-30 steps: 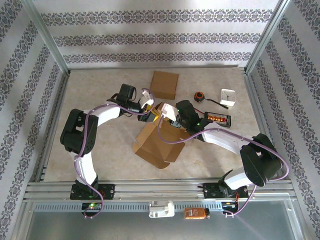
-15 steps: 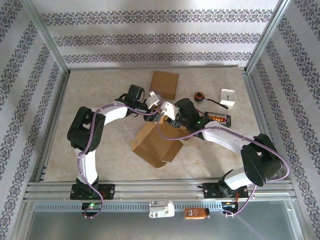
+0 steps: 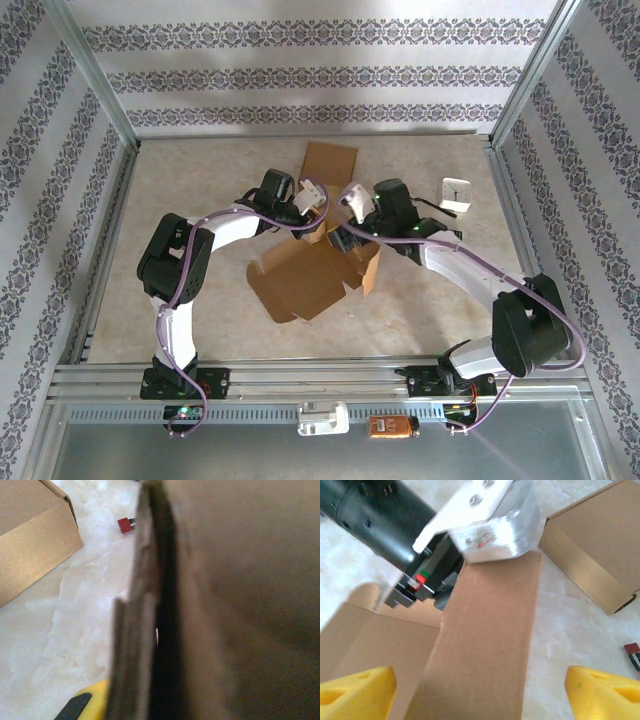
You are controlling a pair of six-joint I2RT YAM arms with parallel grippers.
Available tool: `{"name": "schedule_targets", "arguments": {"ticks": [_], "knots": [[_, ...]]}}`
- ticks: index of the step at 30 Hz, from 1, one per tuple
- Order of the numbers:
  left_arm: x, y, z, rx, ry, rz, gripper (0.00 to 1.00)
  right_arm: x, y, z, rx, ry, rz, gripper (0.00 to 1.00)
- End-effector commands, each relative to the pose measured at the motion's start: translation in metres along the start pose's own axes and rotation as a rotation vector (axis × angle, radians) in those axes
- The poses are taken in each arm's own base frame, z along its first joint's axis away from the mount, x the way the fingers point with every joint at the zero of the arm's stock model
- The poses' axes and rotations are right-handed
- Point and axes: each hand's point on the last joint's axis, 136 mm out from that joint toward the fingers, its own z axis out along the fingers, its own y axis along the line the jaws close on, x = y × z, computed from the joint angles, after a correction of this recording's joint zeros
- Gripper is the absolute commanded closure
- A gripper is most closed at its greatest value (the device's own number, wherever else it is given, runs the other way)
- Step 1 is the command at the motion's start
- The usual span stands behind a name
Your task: Fold the paper box
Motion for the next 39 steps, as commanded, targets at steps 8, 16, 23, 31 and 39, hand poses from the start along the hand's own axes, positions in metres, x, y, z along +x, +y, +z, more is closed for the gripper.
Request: {"name": "schedule_targets", "arguments": {"ticks": [8, 16, 23, 31, 39], "knots": [[-0.002, -0.004, 0.011, -0.053, -0.001, 0.035, 0.95, -0.031, -0.021, -0.036, -0.07, -0.148, 0.475, 0.11], [-0.008, -0.008, 0.019, -0.048, -0.01, 0.034, 0.74, 0.001, -0.034, -0.006, -0.085, -0.01, 0.544, 0.21], [-0.001, -0.004, 0.024, -0.106, 0.02, 0.032, 0.99, 0.018, -0.032, 0.006, -0.099, 0.043, 0.574, 0.24], [-0.006, 0.022, 0.003, -0.432, -0.021, -0.066, 1.0, -0.006, -0.055, -0.024, 0.076, -0.047, 0.59, 0.21], [0.026, 0.055, -0.047, -0.83, 0.03, -0.344, 0.98, -0.033, -0.079, -0.093, 0.306, -0.191, 0.806, 0.22]]}}
